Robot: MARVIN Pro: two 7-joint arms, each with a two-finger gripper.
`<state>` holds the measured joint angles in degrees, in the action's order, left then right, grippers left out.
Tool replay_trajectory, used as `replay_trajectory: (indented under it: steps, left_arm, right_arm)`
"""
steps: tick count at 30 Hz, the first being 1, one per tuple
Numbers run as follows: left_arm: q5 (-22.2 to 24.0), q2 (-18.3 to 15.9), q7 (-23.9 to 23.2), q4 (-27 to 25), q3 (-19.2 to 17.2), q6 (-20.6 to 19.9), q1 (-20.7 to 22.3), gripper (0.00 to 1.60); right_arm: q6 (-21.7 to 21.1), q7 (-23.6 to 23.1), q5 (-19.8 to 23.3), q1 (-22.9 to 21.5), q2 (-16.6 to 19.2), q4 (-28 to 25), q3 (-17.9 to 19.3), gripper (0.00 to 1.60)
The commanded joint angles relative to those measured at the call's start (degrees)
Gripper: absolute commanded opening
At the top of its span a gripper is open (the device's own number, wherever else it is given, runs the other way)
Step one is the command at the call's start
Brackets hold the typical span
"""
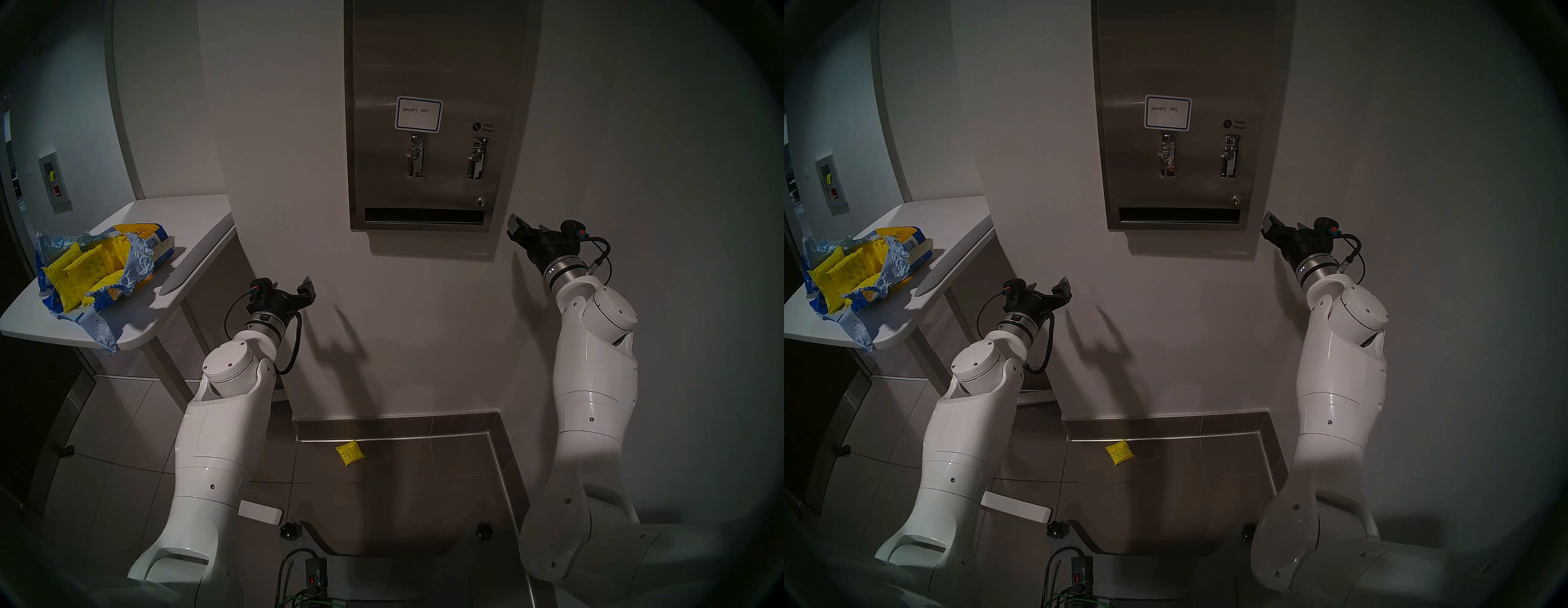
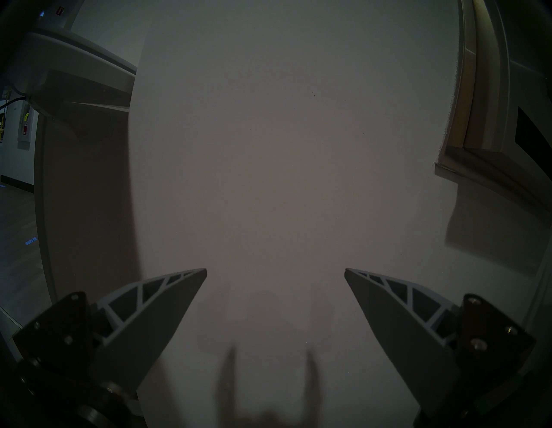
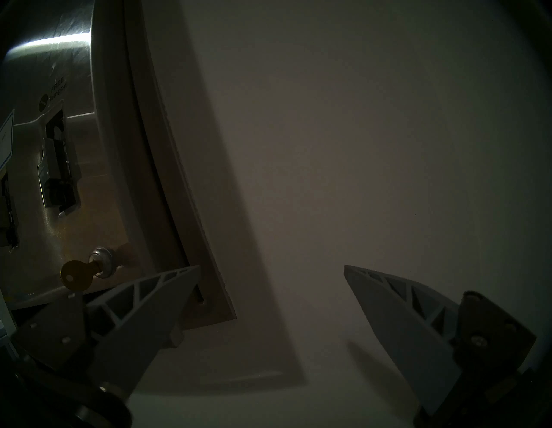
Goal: Open the dispenser door, put the pads inside, close the door
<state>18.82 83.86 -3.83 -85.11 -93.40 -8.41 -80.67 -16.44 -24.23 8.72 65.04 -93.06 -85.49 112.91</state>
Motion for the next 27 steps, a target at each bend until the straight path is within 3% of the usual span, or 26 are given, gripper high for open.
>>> replay_trajectory:
  steps: [1, 17, 20, 27]
  left_arm:
    - [0.0, 0.0, 0.0, -1.8, -0.1, 0.6, 1.8, 1.6]
    - [0.3, -0.3, 0.2, -1.8, 0.1, 0.7, 1.8, 1.6]
    - [0.3, -0.3, 0.2, -1.8, 0.1, 0.7, 1.8, 1.6]
    - [0.5, -0.4, 0.3, -1.7, 0.2, 0.7, 1.8, 1.6]
  right_arm:
    - [-0.3, -1.2, -0.2, -2.6, 1.4, -2.9, -1.3, 1.6]
    - [-8.9, -3.0, -0.2, 3.6, 1.2, -14.8, -2.9, 1.6]
    - [-8.8, -3.5, 0.0, 3.4, 1.4, -14.5, -3.0, 1.6]
    - [-10.8, -4.0, -0.2, 6.2, 0.1, -20.8, -5.1, 1.6]
